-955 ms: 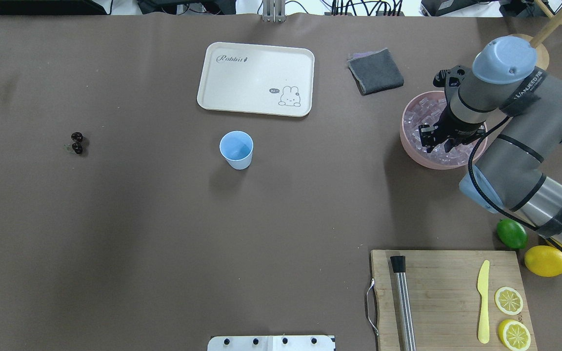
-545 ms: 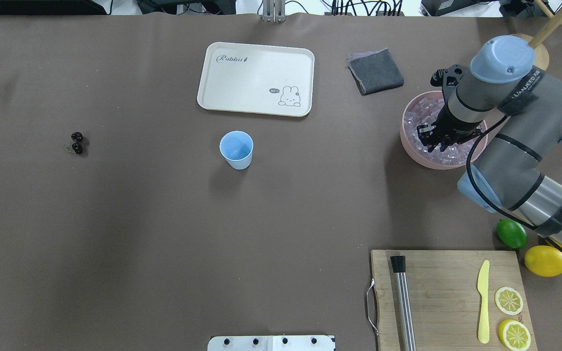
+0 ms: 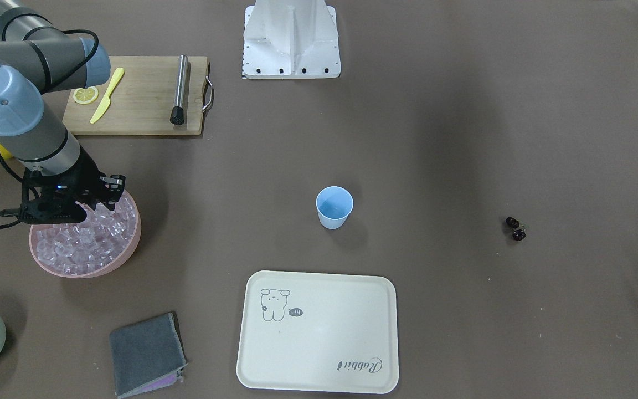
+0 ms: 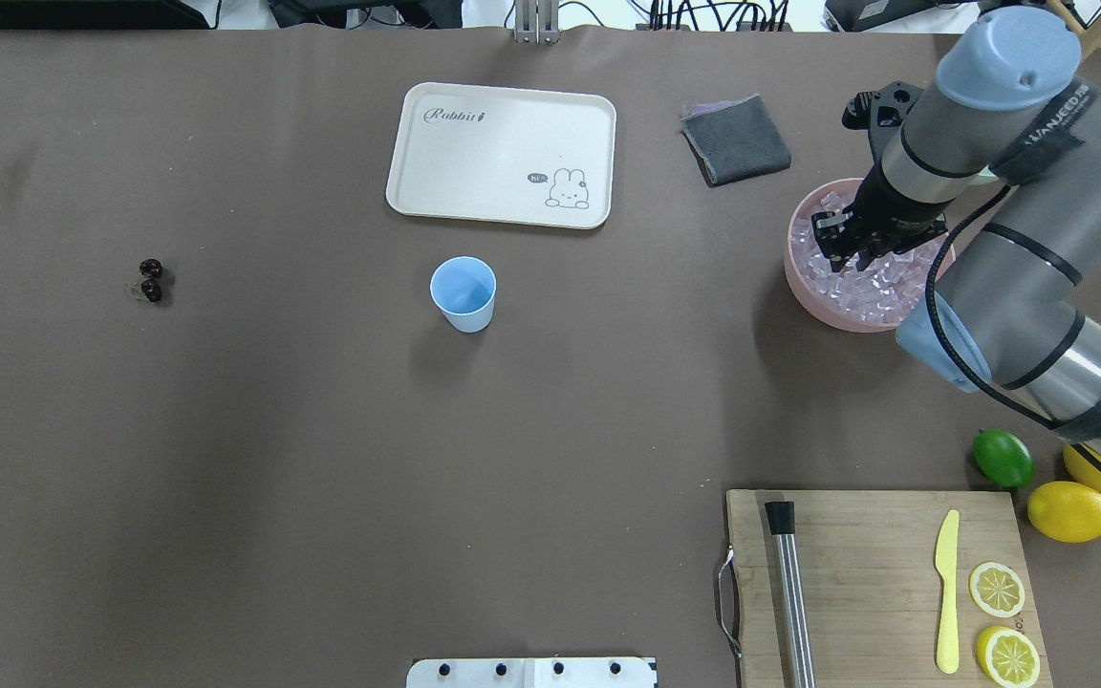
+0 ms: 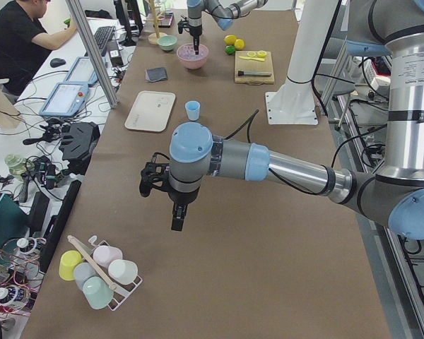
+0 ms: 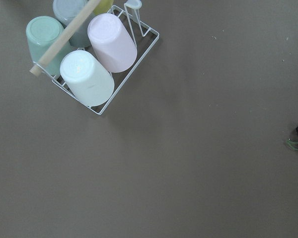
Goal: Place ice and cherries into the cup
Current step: 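Carry the ice cube over the light-blue cup and open the right gripper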
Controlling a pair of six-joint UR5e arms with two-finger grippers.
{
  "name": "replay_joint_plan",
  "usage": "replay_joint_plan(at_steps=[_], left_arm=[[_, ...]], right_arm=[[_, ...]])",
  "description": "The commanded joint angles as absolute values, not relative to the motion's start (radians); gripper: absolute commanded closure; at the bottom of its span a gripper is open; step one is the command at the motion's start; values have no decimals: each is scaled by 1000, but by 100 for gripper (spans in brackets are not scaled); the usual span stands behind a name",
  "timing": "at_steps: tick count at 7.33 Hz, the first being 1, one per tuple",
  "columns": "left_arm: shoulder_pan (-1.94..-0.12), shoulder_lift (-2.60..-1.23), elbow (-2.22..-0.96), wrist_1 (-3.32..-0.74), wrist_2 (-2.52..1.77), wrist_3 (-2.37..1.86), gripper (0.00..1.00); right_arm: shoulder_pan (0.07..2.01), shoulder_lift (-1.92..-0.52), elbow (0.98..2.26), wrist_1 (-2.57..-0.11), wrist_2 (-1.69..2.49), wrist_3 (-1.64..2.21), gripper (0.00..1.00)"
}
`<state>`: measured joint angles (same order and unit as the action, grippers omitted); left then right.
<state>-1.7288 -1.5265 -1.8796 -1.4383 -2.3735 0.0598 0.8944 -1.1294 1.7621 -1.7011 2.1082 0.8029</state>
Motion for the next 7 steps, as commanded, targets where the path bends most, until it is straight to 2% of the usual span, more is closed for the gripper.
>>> replay_joint_plan(at_steps=[1,3,5,6,7], left_arm=[[-1729,-1526,-1881,-1439,-2373,60,2],[-1729,-1531,-1881,-1439,-2373,60,2],[-1727,-1534,-1878,-1437,-2373,58,2],[-1727,-1535,-1873,-1437,-2373,58,2],[-1727,-1537,-1870,-1439,-2373,58,2]], right_arm=[[792,-891,1746,-1938,2099,960,85],[702,-699,1598,-1944,2054,1131,85],[619,-439,1350,-1899,2036,1318,85],[601,-398,1260,-1788,2036,1403,84],[598,-399,1234,-1731,2005,1431,83]])
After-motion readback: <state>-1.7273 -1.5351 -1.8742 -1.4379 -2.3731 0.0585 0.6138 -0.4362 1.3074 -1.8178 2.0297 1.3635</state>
